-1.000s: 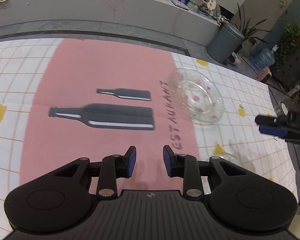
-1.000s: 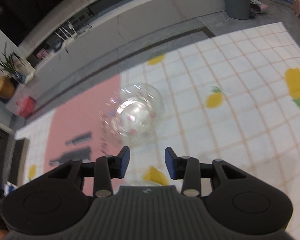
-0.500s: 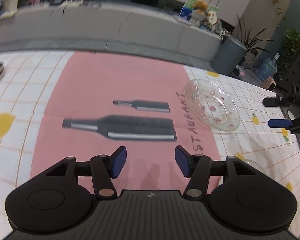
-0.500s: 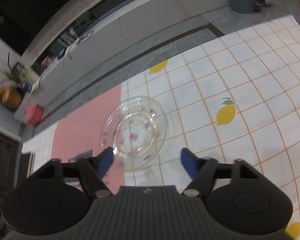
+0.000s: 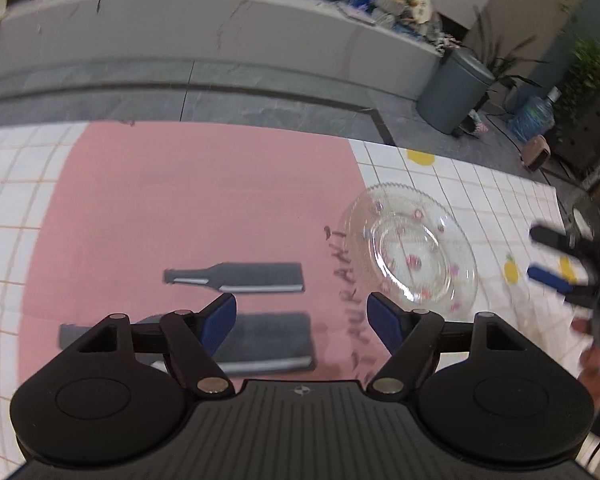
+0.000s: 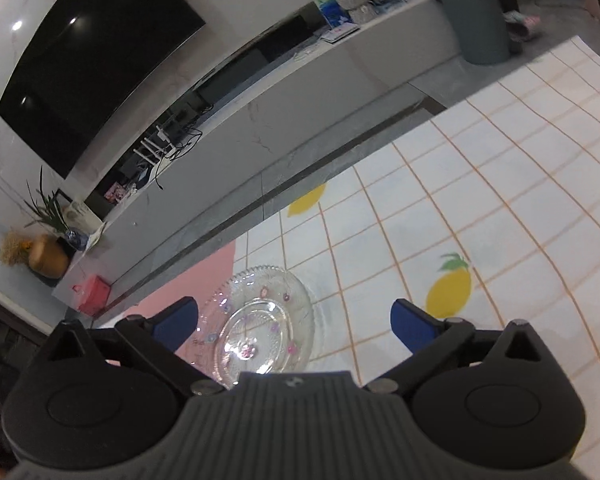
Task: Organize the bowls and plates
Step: 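Withdraw both grippers and move them to the clear flowered glass plate, then grasp the rim of the clear flowered glass plate with both grippers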
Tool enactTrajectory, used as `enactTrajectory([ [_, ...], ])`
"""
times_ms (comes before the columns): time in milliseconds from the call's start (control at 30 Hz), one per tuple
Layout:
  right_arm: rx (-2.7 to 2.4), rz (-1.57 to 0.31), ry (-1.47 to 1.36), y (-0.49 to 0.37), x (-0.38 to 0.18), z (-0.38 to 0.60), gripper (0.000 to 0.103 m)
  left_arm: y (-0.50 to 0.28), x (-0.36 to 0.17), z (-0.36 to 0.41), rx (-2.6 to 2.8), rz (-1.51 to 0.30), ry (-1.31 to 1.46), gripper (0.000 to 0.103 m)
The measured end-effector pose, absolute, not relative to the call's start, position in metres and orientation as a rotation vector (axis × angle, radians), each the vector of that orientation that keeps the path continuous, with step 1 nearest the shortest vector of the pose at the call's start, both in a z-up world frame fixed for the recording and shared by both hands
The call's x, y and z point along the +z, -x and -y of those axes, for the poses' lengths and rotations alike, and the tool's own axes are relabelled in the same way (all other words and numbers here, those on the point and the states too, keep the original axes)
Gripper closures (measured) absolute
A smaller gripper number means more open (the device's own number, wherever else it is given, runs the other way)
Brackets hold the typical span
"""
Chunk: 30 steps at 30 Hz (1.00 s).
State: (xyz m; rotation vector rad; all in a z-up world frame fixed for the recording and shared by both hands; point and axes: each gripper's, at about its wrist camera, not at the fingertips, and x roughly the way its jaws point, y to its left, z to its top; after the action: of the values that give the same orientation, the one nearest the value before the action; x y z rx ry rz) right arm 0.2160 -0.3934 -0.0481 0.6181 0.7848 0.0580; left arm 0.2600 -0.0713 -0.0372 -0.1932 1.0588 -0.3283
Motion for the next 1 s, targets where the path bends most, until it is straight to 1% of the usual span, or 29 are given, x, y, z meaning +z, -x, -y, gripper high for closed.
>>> enactTrajectory([
  [100,0.067,-0.817,-0.686,-0.222,-0.061,0.397,0.003,-0.276,-0.047,0.07,-0.381,-1.096,0.333,0.016],
  [267,0.084,-0.892,-0.867,-0.226,-0.083,0.409,0.003,-0.287,-0.061,0.07,-0.414,-1.091,0.419,0.016],
  [300,0.088,-0.901,-0.883,-0.227,-0.085,0.409,0.005,-0.289,-0.064,0.068,-0.418,-1.089,0.443,0.018],
  [333,0.097,-0.904,-0.89,-0.228,-0.087,0.409,0.009,-0.29,-0.067,0.066,-0.423,-1.087,0.478,0.02],
  [367,0.101,-0.908,-0.888,-0.229,-0.087,0.407,0.011,-0.292,-0.07,0.064,-0.432,-1.089,0.523,0.026],
  [400,0.104,-0.907,-0.882,-0.23,-0.088,0.406,0.017,-0.295,-0.073,0.064,-0.447,-1.095,0.572,0.029],
  [433,0.11,-0.908,-0.879,-0.231,-0.089,0.405,0.02,-0.298,-0.079,0.062,-0.466,-1.106,0.625,0.03],
  [467,0.121,-0.91,-0.887,-0.231,-0.09,0.404,0.022,-0.301,-0.083,0.062,-0.481,-1.114,0.674,0.032],
  [533,0.145,-0.915,-0.924,-0.232,-0.095,0.405,0.031,-0.305,-0.093,0.06,-0.494,-1.125,0.749,0.036],
  [567,0.156,-0.914,-0.939,-0.232,-0.097,0.406,0.032,-0.307,-0.097,0.06,-0.502,-1.126,0.769,0.039],
  [667,0.175,-0.916,-0.977,-0.232,-0.103,0.41,0.042,-0.31,-0.105,0.059,-0.536,-1.117,0.795,0.041],
  [700,0.177,-0.917,-0.992,-0.232,-0.105,0.412,0.048,-0.312,-0.107,0.06,-0.548,-1.12,0.803,0.044],
  [733,0.178,-0.918,-1.008,-0.232,-0.107,0.413,0.055,-0.313,-0.11,0.061,-0.567,-1.123,0.813,0.044],
  [800,0.184,-0.912,-1.041,-0.233,-0.113,0.415,0.063,-0.316,-0.113,0.062,-0.594,-1.124,0.826,0.046],
  [867,0.202,-0.894,-1.079,-0.234,-0.12,0.417,0.065,-0.319,-0.115,0.062,-0.608,-1.118,0.833,0.047],
  [900,0.203,-0.89,-1.089,-0.234,-0.122,0.418,0.07,-0.321,-0.116,0.062,-0.614,-1.113,0.836,0.047],
  [933,0.203,-0.891,-1.088,-0.235,-0.124,0.418,0.076,-0.322,-0.118,0.062,-0.623,-1.111,0.838,0.047],
  [1000,0.201,-0.889,-1.087,-0.235,-0.125,0.418,0.082,-0.324,-0.12,0.063,-0.638,-1.113,0.845,0.048],
])
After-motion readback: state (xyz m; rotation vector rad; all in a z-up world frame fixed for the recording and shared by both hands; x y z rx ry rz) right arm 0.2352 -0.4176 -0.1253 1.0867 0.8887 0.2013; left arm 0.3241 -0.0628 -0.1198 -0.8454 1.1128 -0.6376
